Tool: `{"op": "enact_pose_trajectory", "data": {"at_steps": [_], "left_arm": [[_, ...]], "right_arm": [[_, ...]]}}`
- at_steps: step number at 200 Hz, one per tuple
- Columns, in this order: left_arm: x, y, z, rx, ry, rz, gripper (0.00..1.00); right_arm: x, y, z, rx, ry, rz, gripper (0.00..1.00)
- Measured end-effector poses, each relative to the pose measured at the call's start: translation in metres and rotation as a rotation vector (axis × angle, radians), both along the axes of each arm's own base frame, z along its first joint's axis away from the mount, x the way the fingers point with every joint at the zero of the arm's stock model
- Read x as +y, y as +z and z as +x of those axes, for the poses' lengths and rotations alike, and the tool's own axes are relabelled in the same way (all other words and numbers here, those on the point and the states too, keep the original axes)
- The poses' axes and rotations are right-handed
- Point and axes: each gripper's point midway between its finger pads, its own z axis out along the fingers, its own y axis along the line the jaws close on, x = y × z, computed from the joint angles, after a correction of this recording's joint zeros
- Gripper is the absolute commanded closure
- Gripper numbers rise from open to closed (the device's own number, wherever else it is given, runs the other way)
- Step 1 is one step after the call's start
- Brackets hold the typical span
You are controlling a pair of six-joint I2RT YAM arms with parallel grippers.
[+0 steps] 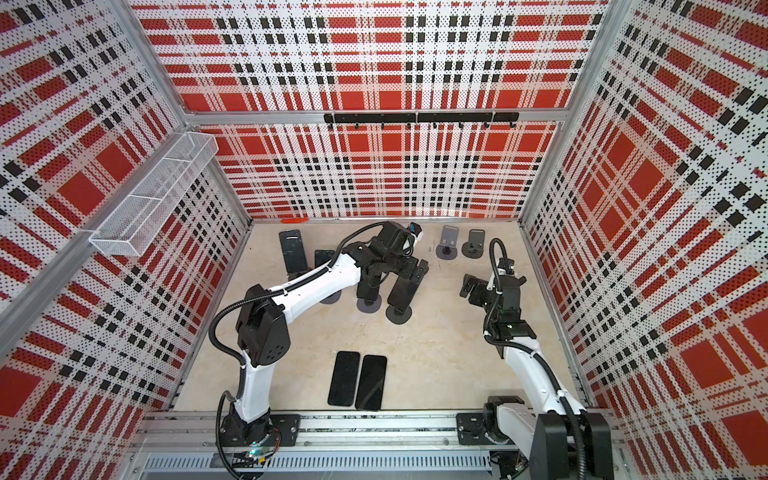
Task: Remove the phone from the phone stand
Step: 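Close the left gripper on the top edge of the standing phone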
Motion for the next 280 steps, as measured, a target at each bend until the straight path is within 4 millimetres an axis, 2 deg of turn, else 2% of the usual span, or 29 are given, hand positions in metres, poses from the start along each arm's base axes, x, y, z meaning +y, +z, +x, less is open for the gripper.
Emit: {"op": "enact_pose_trajectory", "data": {"at_steps": [85,220,280], "left_arm": [[-0.005,-0.019,0.001,0.023,-0.006,0.026,0.02],[0.002,-0.025,-0.002,0.024,0.001,0.080,0.00],[0.002,-0.031,-0.006,0.039,-0.016,0.084,0.08]], "right_arm": [[-0.003,0.000,0.000,0.000,-0.014,-0.006,0.00],[-0.003,0.000,0.000,0.000,-0.016,-0.004,0.00],[-0.003,-0.002,0.000,0.005,-0.019,-0.001,0.00]]}}
